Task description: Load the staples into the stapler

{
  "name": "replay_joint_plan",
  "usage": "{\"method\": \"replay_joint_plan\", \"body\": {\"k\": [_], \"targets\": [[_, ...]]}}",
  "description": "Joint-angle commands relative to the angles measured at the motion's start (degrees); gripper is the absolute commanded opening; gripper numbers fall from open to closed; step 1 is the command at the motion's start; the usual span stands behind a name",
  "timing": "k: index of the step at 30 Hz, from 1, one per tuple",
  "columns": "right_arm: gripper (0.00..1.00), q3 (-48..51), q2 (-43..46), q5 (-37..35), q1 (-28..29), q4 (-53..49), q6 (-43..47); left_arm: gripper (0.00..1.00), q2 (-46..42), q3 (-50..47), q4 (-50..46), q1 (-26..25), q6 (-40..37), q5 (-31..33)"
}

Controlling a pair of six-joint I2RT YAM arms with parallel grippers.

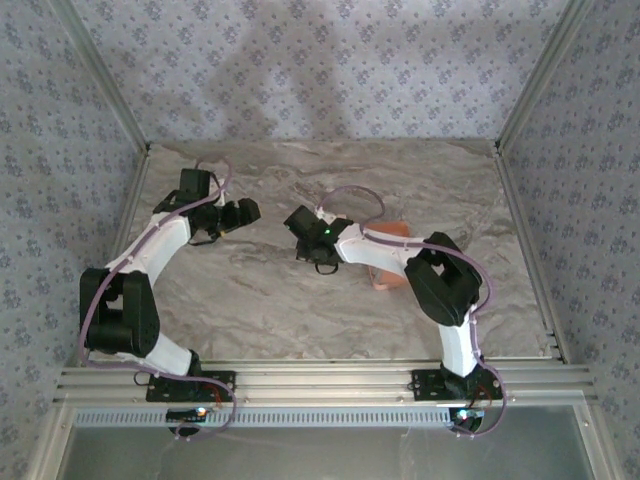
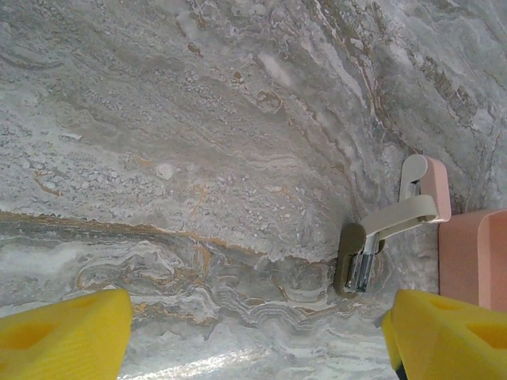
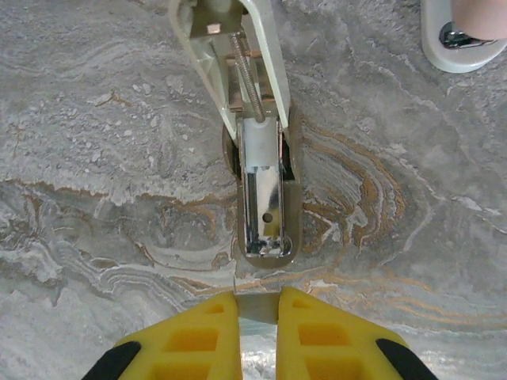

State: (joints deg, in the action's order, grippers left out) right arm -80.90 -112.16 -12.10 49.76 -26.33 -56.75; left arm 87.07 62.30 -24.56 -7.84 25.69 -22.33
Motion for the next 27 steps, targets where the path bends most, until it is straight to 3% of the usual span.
{"method": "replay_joint_plan", "body": {"k": [1, 27], "targets": [[0.14, -1.7, -1.0, 0.8, -1.0, 0.2, -2.9, 0.85, -0.3, -0.6, 1.7, 0.5, 0.7, -2.0], [0.14, -8.2, -6.7, 2.2, -3.2, -4.3, -2.3, 0.85, 0.5, -1.1, 3.0, 1.8, 1.1, -3.3]]}}
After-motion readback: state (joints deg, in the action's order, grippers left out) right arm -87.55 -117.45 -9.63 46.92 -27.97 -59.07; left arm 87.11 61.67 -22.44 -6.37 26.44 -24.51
